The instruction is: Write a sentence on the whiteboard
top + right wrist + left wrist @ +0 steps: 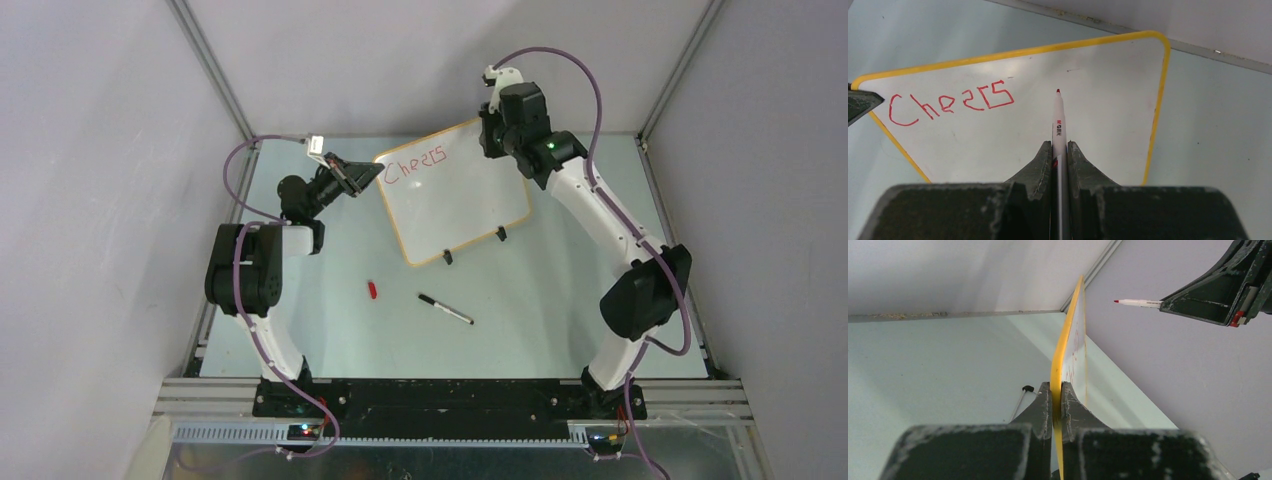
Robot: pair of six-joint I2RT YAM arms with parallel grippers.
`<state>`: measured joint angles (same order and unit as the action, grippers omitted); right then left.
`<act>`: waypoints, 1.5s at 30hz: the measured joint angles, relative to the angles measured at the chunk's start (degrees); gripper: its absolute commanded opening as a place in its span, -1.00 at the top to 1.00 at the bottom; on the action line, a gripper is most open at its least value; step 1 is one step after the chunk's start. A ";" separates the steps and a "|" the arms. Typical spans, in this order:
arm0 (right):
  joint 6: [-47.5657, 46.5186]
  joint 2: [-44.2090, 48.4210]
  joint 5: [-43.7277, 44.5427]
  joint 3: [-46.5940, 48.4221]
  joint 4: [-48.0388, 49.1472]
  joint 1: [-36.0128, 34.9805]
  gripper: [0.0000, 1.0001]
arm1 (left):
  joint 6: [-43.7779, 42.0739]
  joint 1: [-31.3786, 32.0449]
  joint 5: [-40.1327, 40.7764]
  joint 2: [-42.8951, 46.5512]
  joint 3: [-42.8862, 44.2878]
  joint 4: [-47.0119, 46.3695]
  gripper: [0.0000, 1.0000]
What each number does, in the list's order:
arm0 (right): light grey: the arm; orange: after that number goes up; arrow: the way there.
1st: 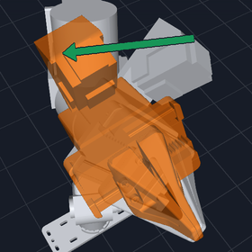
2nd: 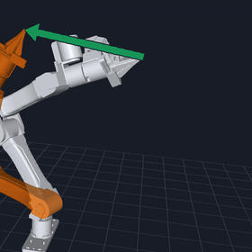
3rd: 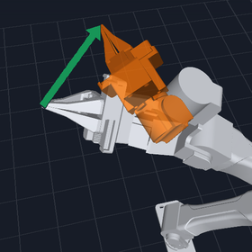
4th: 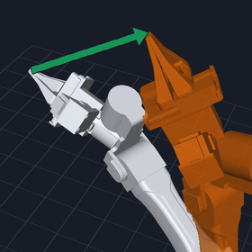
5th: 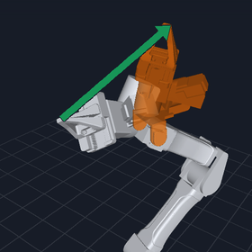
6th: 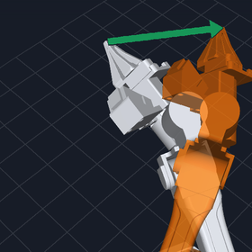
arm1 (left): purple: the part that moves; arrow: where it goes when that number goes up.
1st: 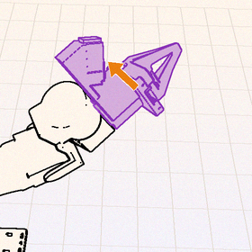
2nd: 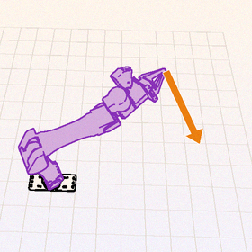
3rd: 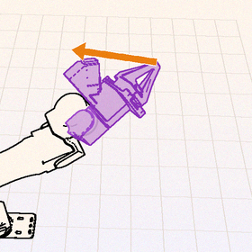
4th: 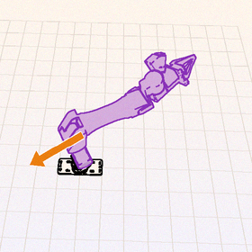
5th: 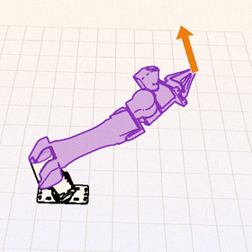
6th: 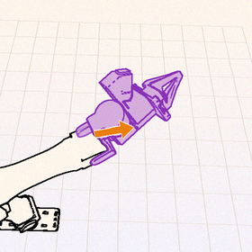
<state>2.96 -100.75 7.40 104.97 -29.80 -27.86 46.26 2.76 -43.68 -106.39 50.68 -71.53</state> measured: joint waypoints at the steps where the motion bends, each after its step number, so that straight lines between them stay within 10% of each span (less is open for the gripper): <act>1: 0.00 -0.22 -0.20 0.04 -0.04 0.09 1.00 | 0.00 0.00 0.00 0.00 0.00 0.00 1.00; 45: -0.50 -8.55 0.26 6.29 -4.22 -1.33 1.00 | 0.11 0.00 -0.02 0.00 0.00 -0.09 1.00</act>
<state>2.46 -109.30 7.66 111.26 -34.02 -29.19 46.37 2.76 -43.70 -106.39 50.68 -71.61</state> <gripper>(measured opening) 0.149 0.036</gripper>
